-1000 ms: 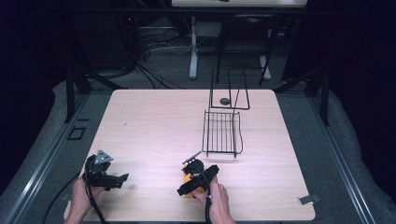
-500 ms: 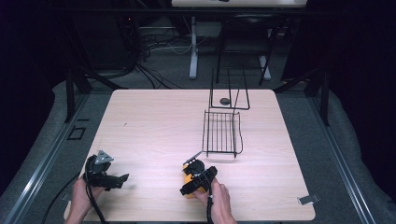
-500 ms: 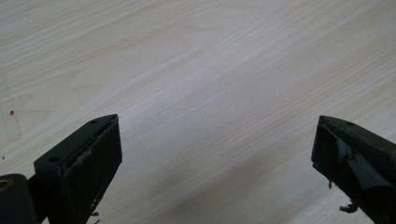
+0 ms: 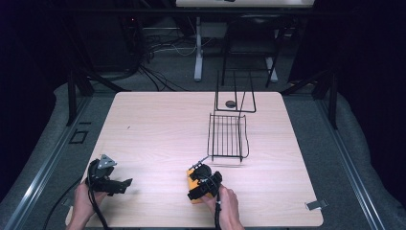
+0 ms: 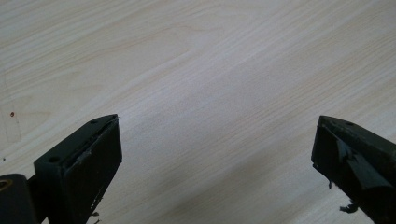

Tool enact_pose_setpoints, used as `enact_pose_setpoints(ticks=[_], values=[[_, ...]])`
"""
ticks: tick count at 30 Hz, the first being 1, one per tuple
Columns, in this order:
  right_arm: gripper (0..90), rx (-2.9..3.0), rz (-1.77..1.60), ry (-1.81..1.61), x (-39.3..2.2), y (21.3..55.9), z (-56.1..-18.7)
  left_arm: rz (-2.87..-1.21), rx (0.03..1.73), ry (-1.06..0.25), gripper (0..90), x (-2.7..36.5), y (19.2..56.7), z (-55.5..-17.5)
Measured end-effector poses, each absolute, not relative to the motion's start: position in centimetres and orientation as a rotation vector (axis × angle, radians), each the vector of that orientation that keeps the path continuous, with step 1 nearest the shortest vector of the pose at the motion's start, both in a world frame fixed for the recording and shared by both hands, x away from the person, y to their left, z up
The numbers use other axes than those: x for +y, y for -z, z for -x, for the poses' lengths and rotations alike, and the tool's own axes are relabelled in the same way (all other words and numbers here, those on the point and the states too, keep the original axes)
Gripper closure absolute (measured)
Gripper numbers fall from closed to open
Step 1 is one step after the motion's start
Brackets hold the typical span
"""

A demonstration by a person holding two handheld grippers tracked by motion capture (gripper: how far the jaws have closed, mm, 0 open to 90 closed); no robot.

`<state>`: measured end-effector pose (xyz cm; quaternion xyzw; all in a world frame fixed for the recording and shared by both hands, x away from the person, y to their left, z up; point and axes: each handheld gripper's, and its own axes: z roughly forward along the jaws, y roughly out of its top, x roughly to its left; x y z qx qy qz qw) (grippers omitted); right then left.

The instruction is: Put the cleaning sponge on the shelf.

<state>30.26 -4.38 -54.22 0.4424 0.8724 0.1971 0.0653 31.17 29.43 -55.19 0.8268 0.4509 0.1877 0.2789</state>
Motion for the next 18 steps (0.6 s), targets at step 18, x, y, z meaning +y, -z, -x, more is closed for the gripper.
enact_pose_setpoints(ticks=[18], values=[[25.0, 2.663, -1.261, -0.659, -5.2, 52.2, -29.4, -2.217, 1.212, -0.511, 1.9, 29.3, 55.3, -31.2]])
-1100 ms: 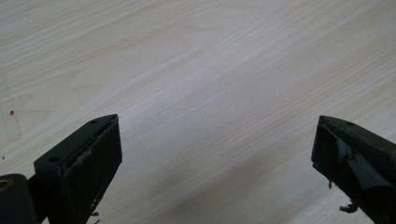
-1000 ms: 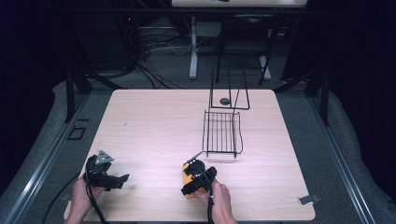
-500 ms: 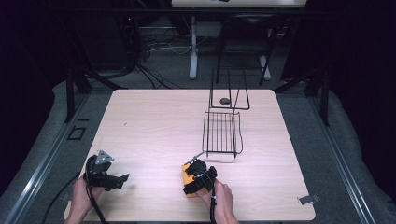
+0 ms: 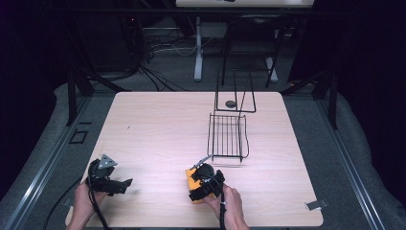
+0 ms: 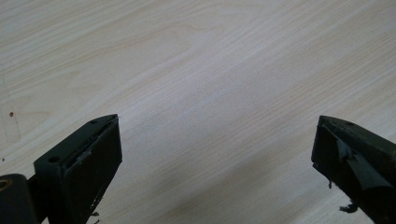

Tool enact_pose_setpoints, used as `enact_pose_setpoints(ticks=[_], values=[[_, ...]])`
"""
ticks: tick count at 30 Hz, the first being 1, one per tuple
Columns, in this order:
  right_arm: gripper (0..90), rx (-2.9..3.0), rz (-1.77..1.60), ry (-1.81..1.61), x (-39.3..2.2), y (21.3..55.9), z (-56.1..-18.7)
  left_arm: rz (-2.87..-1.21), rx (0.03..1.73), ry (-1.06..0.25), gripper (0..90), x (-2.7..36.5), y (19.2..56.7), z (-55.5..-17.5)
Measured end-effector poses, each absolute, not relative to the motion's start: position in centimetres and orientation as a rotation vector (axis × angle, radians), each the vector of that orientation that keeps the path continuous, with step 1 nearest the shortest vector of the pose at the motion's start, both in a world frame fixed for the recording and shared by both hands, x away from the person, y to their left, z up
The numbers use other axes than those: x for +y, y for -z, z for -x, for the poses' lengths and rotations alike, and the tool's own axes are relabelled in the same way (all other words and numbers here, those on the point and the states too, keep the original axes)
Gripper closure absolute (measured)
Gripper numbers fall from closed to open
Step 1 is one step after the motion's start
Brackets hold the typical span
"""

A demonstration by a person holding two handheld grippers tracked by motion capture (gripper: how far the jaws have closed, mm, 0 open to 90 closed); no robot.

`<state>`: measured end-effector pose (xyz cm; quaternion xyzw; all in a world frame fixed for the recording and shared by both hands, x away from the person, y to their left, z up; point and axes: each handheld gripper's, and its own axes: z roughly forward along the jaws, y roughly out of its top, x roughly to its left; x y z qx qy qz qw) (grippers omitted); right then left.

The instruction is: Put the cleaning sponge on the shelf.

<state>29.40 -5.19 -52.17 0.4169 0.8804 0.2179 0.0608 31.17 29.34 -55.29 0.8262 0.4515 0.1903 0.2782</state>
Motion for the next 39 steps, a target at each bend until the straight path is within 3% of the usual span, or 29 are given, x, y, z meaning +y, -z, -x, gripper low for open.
enact_pose_setpoints(ticks=[39], values=[[25.7, 2.680, -1.197, -0.721, -9.9, 48.7, -28.9, -2.218, 1.208, -0.519, 1.4, 29.4, 55.3, -31.2]])
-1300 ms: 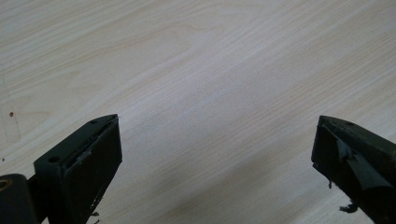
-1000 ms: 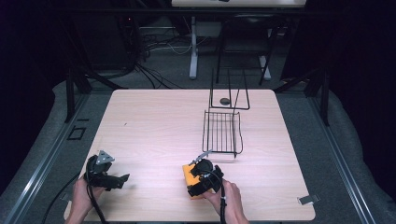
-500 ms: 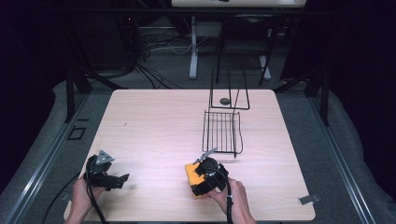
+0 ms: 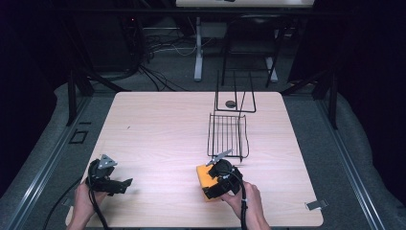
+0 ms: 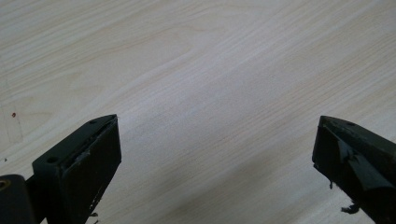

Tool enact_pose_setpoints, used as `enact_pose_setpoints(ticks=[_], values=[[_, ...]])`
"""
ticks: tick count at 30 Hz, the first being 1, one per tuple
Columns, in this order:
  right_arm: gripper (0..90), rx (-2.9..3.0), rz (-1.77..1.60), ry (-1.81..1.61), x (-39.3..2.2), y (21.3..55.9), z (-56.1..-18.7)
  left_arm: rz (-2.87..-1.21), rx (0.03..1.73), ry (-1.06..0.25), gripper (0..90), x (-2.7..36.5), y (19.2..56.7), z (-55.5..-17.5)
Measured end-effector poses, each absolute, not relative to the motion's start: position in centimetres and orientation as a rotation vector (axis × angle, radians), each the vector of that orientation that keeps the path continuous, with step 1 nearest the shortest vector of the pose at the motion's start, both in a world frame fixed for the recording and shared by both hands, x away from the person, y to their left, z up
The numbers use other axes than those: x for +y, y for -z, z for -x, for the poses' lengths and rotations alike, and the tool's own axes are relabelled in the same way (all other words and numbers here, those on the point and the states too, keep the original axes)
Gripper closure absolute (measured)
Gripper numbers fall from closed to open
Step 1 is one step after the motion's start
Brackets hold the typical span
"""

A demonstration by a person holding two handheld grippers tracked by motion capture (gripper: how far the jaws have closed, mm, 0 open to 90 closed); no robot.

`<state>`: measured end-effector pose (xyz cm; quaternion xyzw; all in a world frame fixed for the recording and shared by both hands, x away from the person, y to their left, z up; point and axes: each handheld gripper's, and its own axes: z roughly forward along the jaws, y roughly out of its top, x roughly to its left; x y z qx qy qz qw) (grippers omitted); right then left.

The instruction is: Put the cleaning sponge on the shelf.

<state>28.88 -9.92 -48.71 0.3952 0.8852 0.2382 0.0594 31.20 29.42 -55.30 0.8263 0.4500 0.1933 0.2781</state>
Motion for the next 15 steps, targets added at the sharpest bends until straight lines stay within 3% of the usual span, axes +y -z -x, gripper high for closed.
enact_pose_setpoints(ticks=[15], values=[[25.8, 2.627, -1.220, -0.718, -12.0, 47.2, -29.1, -2.211, 1.213, -0.514, 1.3, 29.5, 55.3, -31.2]])
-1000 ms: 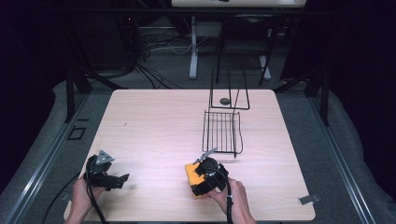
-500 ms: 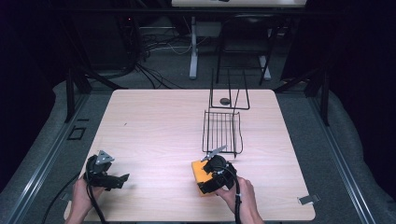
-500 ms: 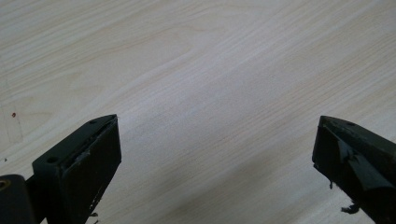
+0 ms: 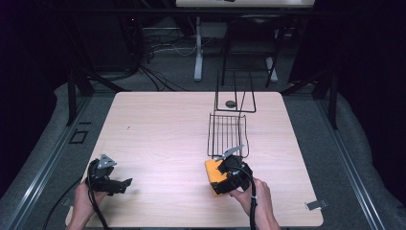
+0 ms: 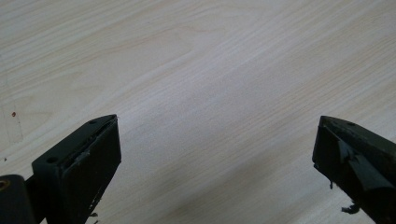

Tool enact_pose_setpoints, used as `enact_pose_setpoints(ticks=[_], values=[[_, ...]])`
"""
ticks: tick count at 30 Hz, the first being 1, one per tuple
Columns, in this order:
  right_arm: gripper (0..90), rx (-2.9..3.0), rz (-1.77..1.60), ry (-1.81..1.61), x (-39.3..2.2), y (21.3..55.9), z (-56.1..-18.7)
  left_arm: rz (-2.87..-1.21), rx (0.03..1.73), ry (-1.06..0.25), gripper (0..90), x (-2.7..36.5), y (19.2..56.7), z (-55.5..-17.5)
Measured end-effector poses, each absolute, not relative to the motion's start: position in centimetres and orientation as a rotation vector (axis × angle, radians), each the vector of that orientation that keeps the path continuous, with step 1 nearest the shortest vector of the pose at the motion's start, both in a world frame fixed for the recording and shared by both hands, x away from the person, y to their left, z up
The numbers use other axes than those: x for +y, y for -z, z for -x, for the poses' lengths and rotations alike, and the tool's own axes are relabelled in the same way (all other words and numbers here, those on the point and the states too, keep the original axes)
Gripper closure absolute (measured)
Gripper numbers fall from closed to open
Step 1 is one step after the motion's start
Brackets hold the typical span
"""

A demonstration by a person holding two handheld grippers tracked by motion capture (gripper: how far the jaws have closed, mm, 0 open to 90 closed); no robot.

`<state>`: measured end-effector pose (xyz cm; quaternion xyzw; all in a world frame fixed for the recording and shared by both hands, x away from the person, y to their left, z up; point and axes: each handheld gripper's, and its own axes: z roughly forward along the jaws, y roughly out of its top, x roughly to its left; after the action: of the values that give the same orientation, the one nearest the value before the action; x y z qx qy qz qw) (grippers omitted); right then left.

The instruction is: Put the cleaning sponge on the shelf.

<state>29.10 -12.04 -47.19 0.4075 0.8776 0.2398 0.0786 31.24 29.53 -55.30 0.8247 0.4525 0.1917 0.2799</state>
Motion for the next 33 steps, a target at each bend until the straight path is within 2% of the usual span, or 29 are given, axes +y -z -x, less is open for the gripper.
enact_pose_setpoints(ticks=[33], values=[[25.8, 2.506, -1.265, -0.687, -15.0, 46.5, -32.5, -2.206, 1.216, -0.509, 1.3, 29.6, 55.3, -31.2]])
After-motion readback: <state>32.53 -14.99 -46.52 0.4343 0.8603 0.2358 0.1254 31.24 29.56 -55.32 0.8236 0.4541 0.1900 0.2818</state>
